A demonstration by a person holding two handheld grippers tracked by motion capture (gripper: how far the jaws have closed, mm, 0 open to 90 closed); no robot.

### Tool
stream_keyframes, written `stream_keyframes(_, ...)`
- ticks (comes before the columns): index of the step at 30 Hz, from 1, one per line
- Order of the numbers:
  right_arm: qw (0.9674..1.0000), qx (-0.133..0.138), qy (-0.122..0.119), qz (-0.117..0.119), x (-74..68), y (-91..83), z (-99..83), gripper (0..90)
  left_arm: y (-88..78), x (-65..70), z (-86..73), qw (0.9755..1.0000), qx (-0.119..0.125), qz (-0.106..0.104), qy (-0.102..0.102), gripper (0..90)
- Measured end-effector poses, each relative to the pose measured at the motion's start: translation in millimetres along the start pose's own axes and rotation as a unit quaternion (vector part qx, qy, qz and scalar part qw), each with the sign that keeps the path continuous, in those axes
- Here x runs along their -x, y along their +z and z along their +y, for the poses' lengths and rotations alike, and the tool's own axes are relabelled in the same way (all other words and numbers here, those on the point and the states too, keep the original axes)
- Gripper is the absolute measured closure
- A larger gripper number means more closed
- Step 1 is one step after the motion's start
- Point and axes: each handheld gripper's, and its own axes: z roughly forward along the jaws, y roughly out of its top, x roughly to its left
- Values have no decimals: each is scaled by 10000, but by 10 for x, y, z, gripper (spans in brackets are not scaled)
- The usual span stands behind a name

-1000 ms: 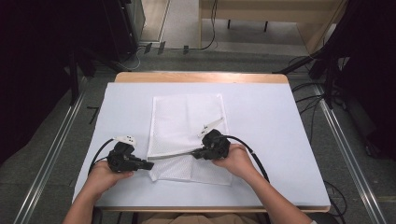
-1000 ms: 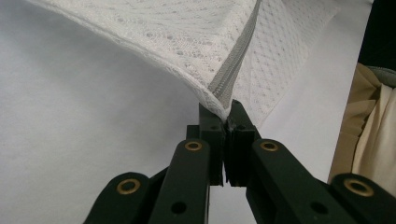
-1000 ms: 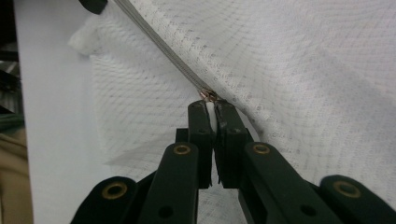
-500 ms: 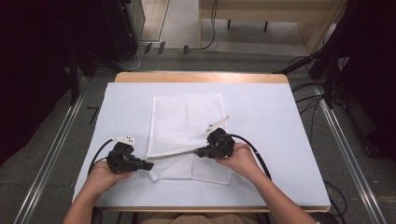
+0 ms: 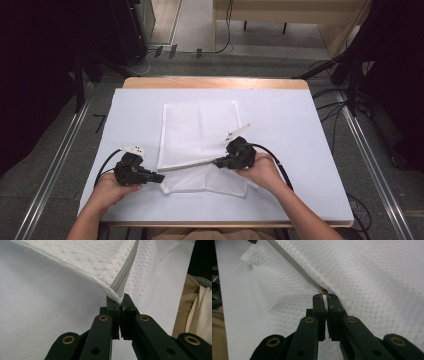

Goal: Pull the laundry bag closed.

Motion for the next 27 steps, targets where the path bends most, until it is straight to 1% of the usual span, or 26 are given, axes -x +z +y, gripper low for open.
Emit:
stream_keyframes(2, 10000, 14, 22, 56, 7, -9, -11, 881, -5, -1, -1, 10000, -2, 6, 7, 885)
stream_keyframes(3, 10000, -20, 15, 19, 8, -17, -15, 881, -7, -2, -2, 10000, -2, 1, 4, 886)
stream_keyframes(5, 10000, -5, 28, 11, 28, -31, -28, 881, -9, -3, -4, 10000, 17, -5, 0, 886)
stream_keyframes(8, 10000, -17, 63, -24, 52, -57, -48, 882, -5, 0, -3, 10000, -17, -12, -1, 886)
stream_keyframes(13, 9999, 5, 121, -54, 87, -127, -106, 881, -8, 7, -5, 10000, -12, -3, 22, 886)
stream_keyframes(17, 9999, 40, 116, -78, 115, -161, -152, 881, -5, 1, -7, 10000, -46, 18, 49, 886)
stream_keyframes(19, 9998, -21, 180, -99, 118, -170, -188, 881, -1, 0, -9, 10000, -69, 22, 38, 885)
stream_keyframes(20, 9998, -66, 176, -118, 130, -164, -218, 881, 1, 3, -11, 10000, -71, 27, 32, 885)
stream_keyframes(27, 9996, -71, 215, -170, 161, -217, -258, 881, -6, 1, -22, 10000, -87, 17, 27, 886)
